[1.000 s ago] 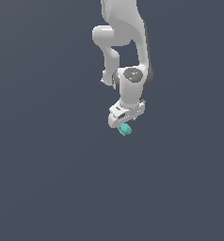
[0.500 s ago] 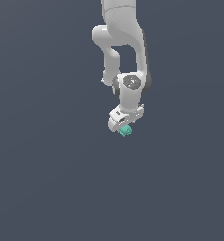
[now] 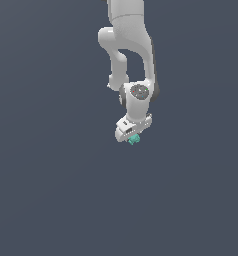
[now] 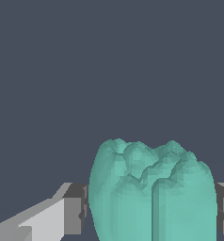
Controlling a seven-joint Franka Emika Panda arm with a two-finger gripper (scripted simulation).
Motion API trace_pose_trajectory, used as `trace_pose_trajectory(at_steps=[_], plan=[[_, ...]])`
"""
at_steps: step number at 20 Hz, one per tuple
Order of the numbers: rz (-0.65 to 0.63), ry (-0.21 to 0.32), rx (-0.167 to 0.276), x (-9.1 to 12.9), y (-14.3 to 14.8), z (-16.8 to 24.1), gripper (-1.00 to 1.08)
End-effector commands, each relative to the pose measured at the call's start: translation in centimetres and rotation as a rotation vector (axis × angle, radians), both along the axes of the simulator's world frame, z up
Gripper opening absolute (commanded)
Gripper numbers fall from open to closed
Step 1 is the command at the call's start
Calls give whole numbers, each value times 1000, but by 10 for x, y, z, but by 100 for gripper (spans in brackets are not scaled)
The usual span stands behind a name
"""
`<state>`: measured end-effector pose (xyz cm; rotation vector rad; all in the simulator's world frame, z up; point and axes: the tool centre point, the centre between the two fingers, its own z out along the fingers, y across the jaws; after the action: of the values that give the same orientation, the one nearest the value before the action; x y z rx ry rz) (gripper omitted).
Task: Pick up the object and move it to a goal position.
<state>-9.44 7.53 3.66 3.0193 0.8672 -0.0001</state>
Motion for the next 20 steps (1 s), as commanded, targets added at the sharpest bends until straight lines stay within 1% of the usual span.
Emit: trace_pose_trajectory(at_steps=[1,12,20], plan=[[1,0,0,0,0,-1,-100],[0,-1,0,2,-1,4,-100],[1,0,0,14,-11,36,-100]])
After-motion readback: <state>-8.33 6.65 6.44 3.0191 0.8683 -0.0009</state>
